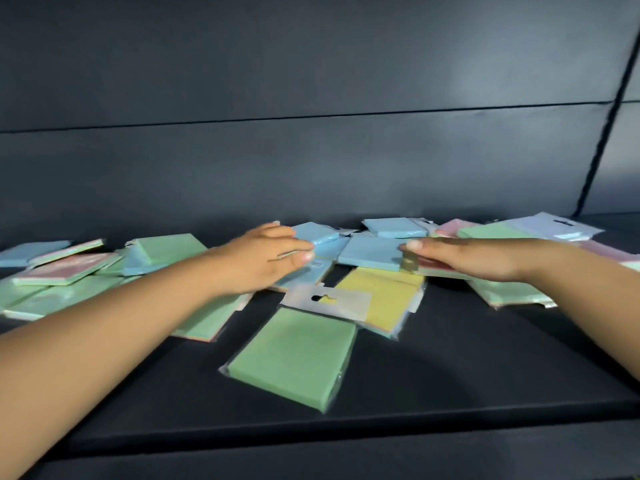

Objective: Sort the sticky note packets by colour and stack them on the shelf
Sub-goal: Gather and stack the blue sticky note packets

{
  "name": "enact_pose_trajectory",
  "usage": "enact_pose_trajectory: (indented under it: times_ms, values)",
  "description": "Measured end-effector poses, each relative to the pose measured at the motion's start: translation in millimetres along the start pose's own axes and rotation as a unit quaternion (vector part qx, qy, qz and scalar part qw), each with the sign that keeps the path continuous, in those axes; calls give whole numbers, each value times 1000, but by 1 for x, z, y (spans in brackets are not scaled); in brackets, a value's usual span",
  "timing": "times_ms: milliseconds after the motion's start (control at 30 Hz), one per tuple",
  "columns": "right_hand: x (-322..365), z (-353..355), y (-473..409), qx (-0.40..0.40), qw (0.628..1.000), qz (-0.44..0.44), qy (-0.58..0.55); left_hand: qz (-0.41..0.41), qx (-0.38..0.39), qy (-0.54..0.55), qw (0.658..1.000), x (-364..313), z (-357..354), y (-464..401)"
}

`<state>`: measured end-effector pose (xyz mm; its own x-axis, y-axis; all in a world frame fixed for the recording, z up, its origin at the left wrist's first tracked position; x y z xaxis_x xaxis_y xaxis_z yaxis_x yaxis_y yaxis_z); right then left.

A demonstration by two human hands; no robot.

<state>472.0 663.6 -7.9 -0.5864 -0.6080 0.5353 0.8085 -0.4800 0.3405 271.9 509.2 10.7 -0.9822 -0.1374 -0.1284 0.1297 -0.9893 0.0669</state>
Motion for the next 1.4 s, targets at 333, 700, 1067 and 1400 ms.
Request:
enact_pose_trajectory:
  times_ms: [333,700,1067,1400]
  values:
    - [-40,16,25,-20,995,82,-47,17,57,-19,998,37,-41,-58]
    - [-53,55,75,-253,955,34,-149,-33,102,63,992,-97,-21,-68]
    - [-68,47,88,-178,972,-120,-94,35,27,181,983,-77,-22,-72]
    - [-49,43,86,-222,968,-60,-103,45,-50,506,860,-69,-9,-64]
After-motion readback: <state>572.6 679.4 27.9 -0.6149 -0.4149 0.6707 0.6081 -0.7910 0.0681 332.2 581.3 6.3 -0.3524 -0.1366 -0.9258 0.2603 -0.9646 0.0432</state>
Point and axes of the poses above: each hand's wrist, its own y-axis away from the middle knuckle, its own z-axis out of the back of the hand, x = y × z, the point moved 5 cm from there along -y, towards the middle knuckle, and after that the axes turned 14 degrees about x, right-handed, at the moved point
